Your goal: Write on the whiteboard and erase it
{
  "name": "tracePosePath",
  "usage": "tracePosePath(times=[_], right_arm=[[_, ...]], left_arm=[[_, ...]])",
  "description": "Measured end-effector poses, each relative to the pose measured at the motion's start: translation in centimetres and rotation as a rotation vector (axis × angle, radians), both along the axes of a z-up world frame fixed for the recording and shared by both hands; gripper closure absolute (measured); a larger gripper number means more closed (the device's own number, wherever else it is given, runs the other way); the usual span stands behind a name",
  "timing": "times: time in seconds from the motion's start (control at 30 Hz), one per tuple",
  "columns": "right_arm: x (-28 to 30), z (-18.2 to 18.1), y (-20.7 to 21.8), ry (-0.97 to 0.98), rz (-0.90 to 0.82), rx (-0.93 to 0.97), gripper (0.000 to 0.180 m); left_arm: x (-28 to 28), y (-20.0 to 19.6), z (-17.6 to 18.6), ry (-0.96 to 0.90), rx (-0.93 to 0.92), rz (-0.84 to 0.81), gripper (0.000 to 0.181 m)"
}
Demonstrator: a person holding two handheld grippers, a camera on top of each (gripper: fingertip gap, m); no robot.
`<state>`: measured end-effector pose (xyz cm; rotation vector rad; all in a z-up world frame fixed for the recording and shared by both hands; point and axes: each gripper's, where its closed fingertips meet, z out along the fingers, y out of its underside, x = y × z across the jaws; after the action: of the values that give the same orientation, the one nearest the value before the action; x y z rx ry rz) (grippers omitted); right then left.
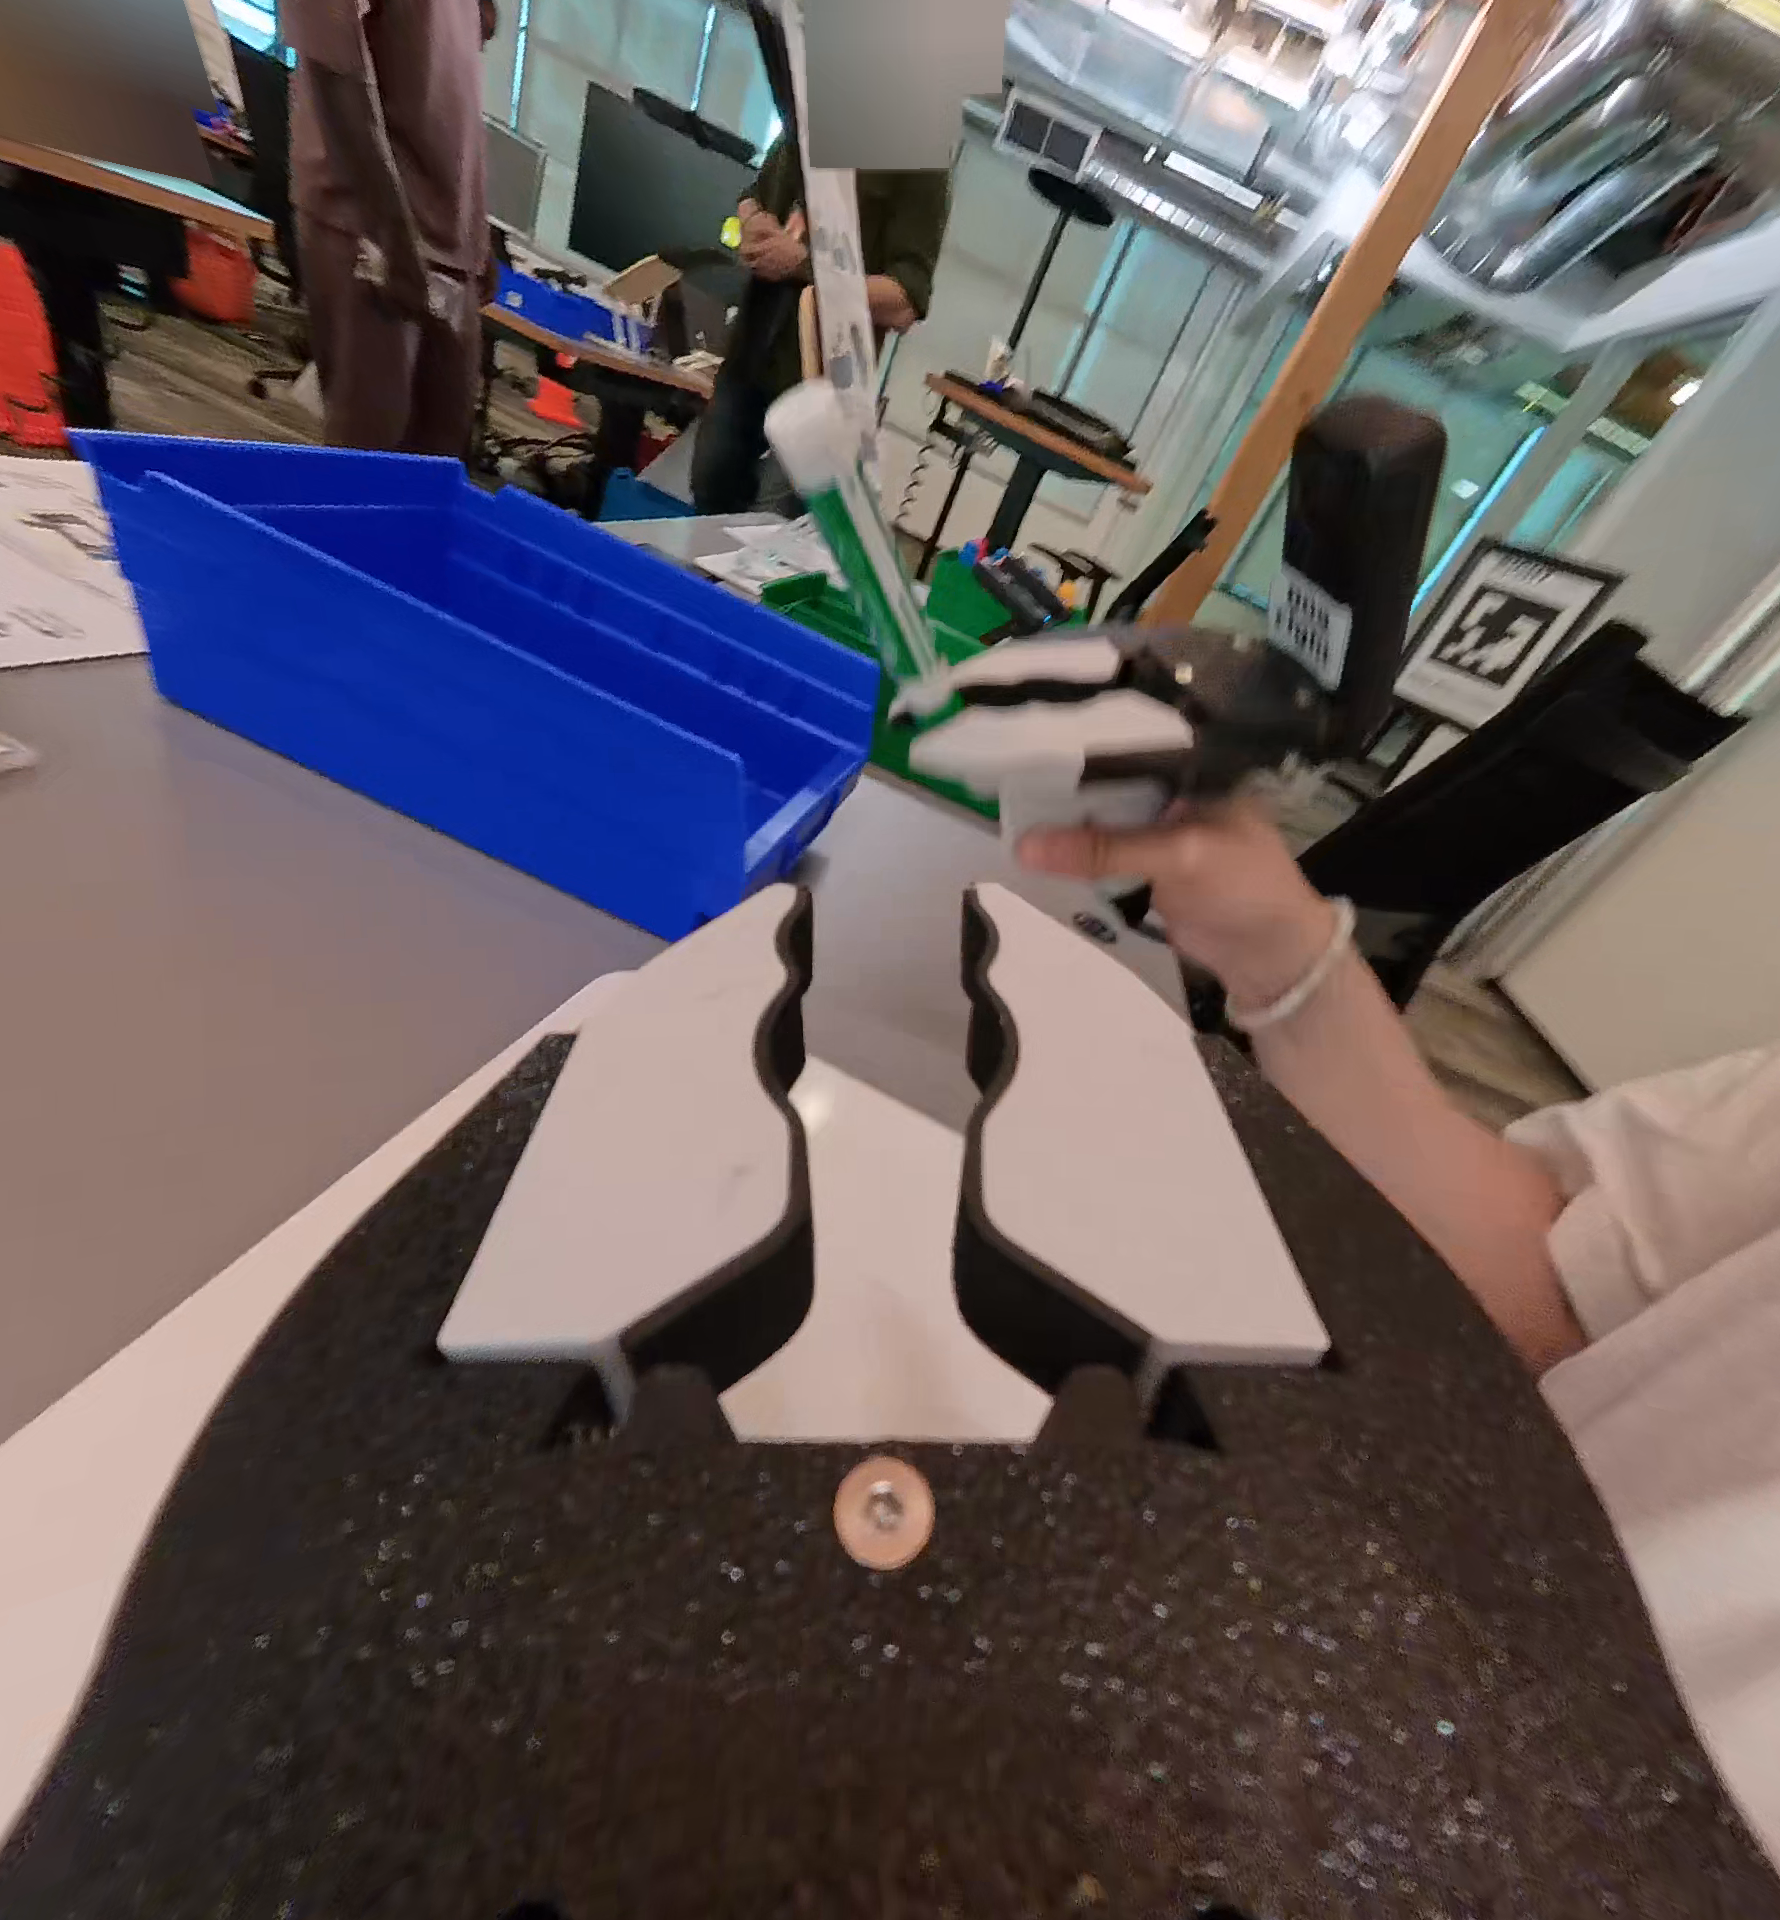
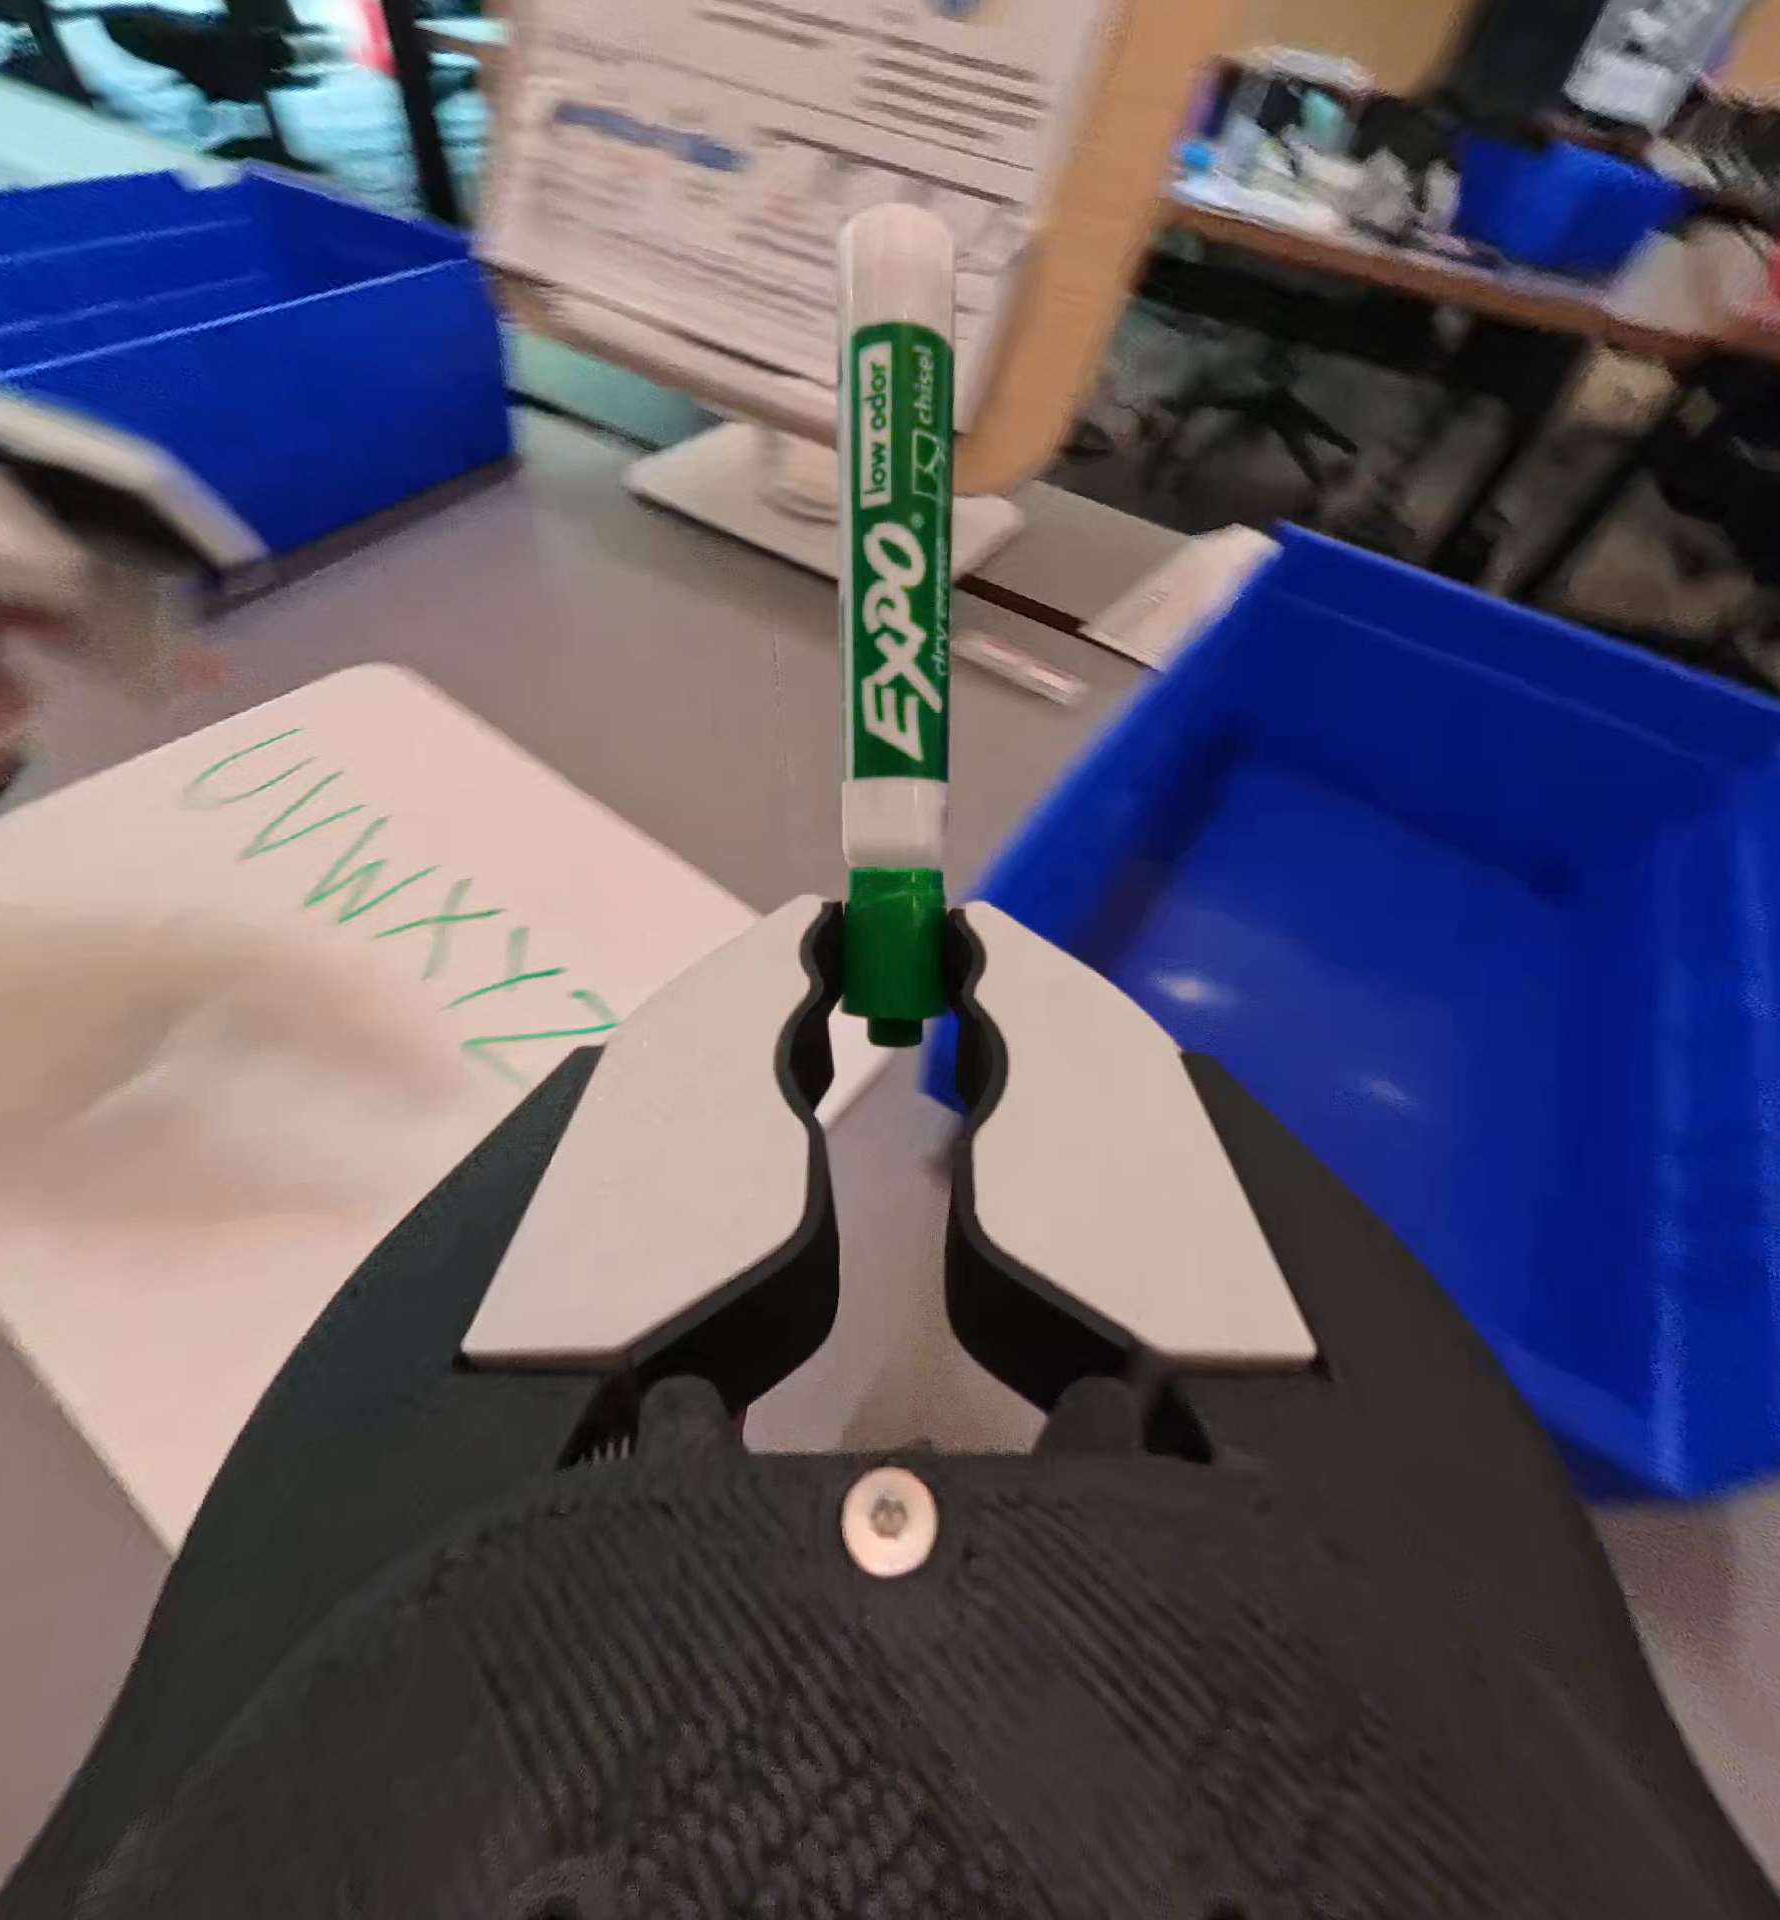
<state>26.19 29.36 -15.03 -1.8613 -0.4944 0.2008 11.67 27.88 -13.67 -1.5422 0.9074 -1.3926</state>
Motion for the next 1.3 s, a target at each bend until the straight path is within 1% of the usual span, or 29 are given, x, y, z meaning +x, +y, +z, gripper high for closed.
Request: tracePosePath(times=[0.1,0.17,0.33,0.43,0.5,0.6,0.67,0.73,0.77,0.8,0.83,0.9,0.93,0.97,1.03,1.1,1.17,1.3], right_arm=[[5.2,-0.3,2.7,0.048,-0.165,-0.134,0.16],[7.4,-1.1,5.2,0.049,-0.237,-0.214,0.16],[9.7,-4.5,11.2,0.021,-0.308,-0.434,0.159],[10.5,-6.9,12.8,-0.047,-0.329,-0.567,0.159],[11.0,-8.3,13.0,-0.099,-0.341,-0.64,0.159],[11.3,-9.6,13.2,-0.101,-0.341,-0.706,0.159],[11.3,-10.6,12.9,-0.098,-0.336,-0.771,0.159],[10.9,-11.4,12.9,-0.081,-0.313,-0.817,0.159],[10.7,-11.6,13.0,-0.077,-0.298,-0.815,0.158],[10.4,-11.7,13.0,-0.07,-0.277,-0.82,0.153],[10.2,-11.7,13.0,-0.072,-0.268,-0.822,0.142],[10.1,-11.0,13.0,-0.1,-0.26,-0.791,0.118],[9.9,-10.3,12.9,-0.114,-0.234,-0.76,0.112],[9.7,-9.5,12.8,-0.122,-0.223,-0.729,0.112],[9.2,-7.1,12.8,-0.126,-0.209,-0.635,0.103],[8.3,-4.2,12.7,-0.14,-0.19,-0.523,0.094],[6.7,-1.6,12.4,-0.144,-0.146,-0.421,0.085],[2.6,2.4,11.3,-0.125,-0.03,-0.259,0.088]], left_arm=[[-1.4,-0.1,-0.8,0.06,0.044,0.034,0.156],[-2.0,-0.3,-1.4,0.1,0.054,0.042,0.155],[-4.4,0.1,-2.2,0.148,0.071,0.114,0.154],[-7.6,1.0,-1.6,0.155,0.073,0.202,0.15],[-11.0,2.3,-1.2,0.199,0.086,0.301,0.148],[-18.3,5.2,-0.7,0.325,0.107,0.526,0.144],[-24.0,7.9,-0.9,0.472,0.112,0.697,0.139],[-29.5,10.6,-2.0,0.644,0.076,0.841,0.128],[-31.5,11.8,-2.8,0.72,0.042,0.878,0.128],[-32.9,12.9,-3.7,0.786,0.007,0.883,0.127],[-33.8,13.9,-4.8,0.836,-0.037,0.871,0.127],[-34.6,15.1,-7.1,0.912,-0.168,0.827,0.127],[-34.7,15.5,-8.1,0.944,-0.224,0.805,0.125],[-34.8,15.8,-9.1,0.977,-0.275,0.787,0.123],[-35.1,16.4,-10.8,1.042,-0.36,0.778,0.117],[-35.0,16.6,-12.4,1.098,-0.438,0.746,0.114],[-35.1,16.8,-13.6,1.134,-0.501,0.75,0.108],[-35.0,16.9,-15.1,1.159,-0.578,0.752,0.113]])
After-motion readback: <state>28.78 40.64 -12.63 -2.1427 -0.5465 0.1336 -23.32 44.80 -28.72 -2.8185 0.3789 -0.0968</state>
